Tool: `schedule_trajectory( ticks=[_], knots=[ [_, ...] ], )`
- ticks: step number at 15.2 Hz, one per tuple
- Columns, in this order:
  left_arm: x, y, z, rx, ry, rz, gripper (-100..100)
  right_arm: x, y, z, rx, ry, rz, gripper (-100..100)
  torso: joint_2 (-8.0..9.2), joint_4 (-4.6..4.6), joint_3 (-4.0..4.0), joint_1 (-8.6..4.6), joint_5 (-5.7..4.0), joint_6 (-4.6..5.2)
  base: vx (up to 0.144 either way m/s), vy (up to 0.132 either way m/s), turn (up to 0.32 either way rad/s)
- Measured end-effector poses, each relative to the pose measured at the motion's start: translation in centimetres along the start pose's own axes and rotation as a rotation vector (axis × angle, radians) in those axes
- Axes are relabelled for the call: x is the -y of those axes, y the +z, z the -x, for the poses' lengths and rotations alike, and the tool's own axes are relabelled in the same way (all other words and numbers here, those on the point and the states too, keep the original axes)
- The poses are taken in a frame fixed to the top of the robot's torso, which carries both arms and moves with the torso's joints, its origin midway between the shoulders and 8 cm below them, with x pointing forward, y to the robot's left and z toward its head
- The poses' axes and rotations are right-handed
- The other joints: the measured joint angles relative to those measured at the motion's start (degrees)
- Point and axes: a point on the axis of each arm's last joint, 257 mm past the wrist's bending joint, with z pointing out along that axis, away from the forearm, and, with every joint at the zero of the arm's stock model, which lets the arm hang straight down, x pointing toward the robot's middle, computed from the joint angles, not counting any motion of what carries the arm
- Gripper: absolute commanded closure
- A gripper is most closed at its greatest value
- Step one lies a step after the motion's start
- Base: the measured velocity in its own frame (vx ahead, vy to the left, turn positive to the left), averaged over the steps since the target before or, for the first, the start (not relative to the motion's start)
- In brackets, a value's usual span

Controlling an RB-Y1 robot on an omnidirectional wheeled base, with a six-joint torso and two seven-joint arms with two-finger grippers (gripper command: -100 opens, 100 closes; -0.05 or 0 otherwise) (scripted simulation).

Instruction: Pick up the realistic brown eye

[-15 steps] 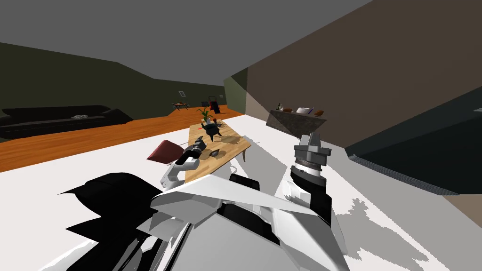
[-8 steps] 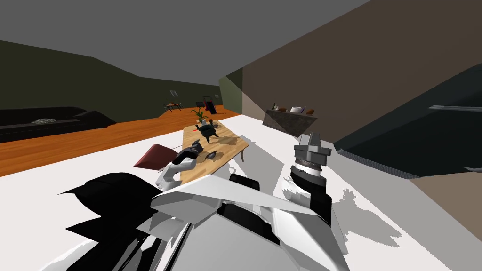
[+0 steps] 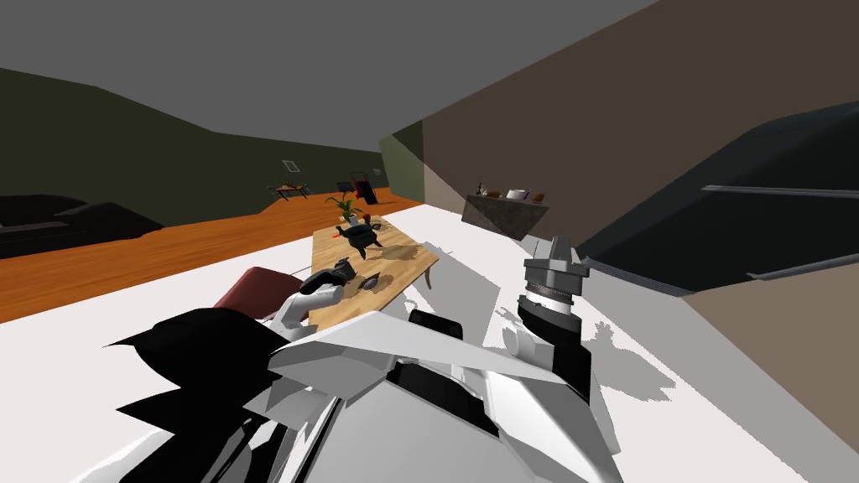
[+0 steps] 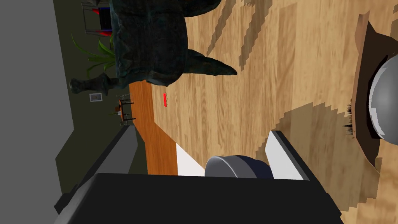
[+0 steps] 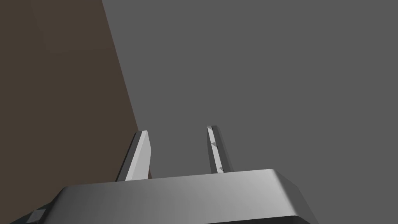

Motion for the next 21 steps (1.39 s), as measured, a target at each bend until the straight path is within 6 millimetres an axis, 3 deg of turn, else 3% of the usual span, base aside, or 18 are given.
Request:
schedule_trajectory(
  ticks=[8,21],
  knots=[
    [-4.1,-0.5,5.3,0.124,-0.093,0.152,-100,0.0,0.0,0.0,0.0,0.0,0.0,0,-0.01,0.0,-0.01,0.02,0.0,-0.03,0.024,0.007,-0.145],
    [-10.9,-3.5,12.5,0.316,-0.265,0.388,-100,0.0,0.0,0.0,0.0,0.0,0.0,0,-0.02,0.0,-0.01,0.02,0.01,0.0,0.023,0.01,-0.128]
  ],
)
